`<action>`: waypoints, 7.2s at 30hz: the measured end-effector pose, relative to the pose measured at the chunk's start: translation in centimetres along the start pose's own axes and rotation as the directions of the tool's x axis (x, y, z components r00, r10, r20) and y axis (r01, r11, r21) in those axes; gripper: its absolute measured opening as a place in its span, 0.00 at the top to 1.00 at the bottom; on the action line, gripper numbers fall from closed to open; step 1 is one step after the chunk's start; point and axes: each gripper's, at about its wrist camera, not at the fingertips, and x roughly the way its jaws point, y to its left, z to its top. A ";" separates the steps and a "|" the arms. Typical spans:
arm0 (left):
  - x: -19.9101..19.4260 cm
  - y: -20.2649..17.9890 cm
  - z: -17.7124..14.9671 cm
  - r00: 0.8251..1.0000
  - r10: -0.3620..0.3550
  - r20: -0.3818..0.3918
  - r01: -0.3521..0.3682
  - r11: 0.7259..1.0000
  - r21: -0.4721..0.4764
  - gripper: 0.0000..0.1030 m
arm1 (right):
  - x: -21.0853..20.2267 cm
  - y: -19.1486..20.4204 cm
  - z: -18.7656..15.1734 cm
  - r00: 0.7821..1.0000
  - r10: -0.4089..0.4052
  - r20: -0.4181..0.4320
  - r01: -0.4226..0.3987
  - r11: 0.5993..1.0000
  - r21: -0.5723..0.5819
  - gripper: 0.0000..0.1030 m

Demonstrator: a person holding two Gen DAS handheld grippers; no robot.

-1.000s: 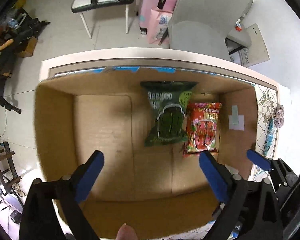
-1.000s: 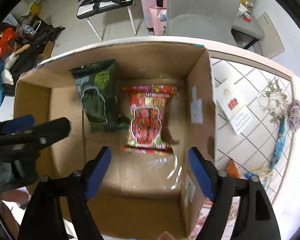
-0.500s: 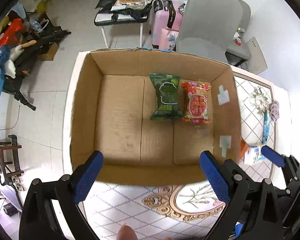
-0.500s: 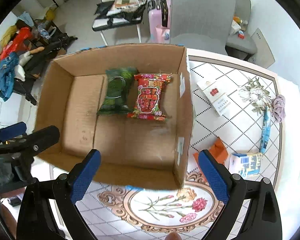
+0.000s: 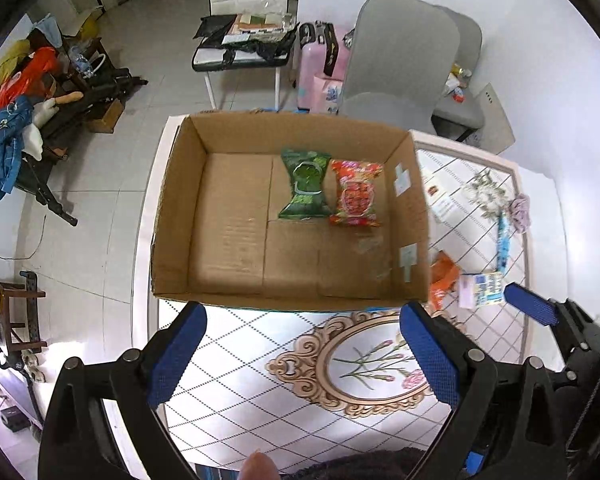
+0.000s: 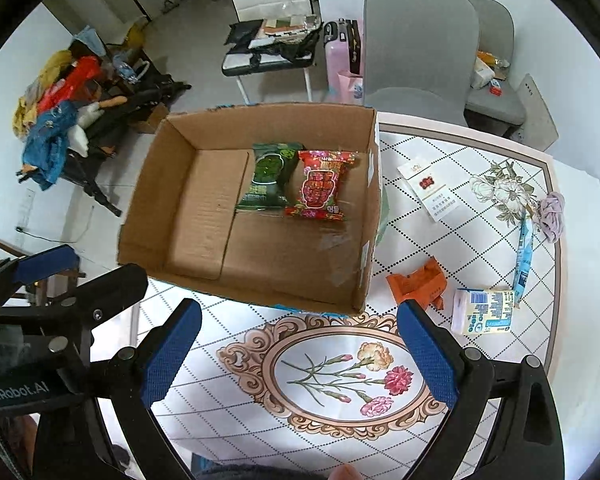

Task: Organize snacks
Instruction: 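Grasp the white cigarette pack with the left gripper while the right grasps the blue tube, then lower the cigarette pack and blue tube into the box, open both grippers, then grasp the orange snack bag with the left gripper while the right grasps the milk carton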

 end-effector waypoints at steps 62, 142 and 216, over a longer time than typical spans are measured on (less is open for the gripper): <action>28.5 -28.4 7.7 0.920 0.059 -0.389 -0.022 0.995 0.099 0.42 | 17.9 -40.2 0.0 0.939 0.034 -0.342 0.128 0.889 0.440 0.85; 8.2 5.3 6.6 0.994 -0.097 -0.057 0.091 0.990 -0.112 0.43 | 9.4 -1.0 5.9 0.969 0.139 -0.205 -0.114 0.985 0.126 0.85; 2.6 -12.1 -2.8 0.989 0.128 0.078 -0.137 0.982 0.132 0.01 | 4.1 -23.9 -5.0 0.986 0.112 -0.126 -0.025 0.835 0.549 0.05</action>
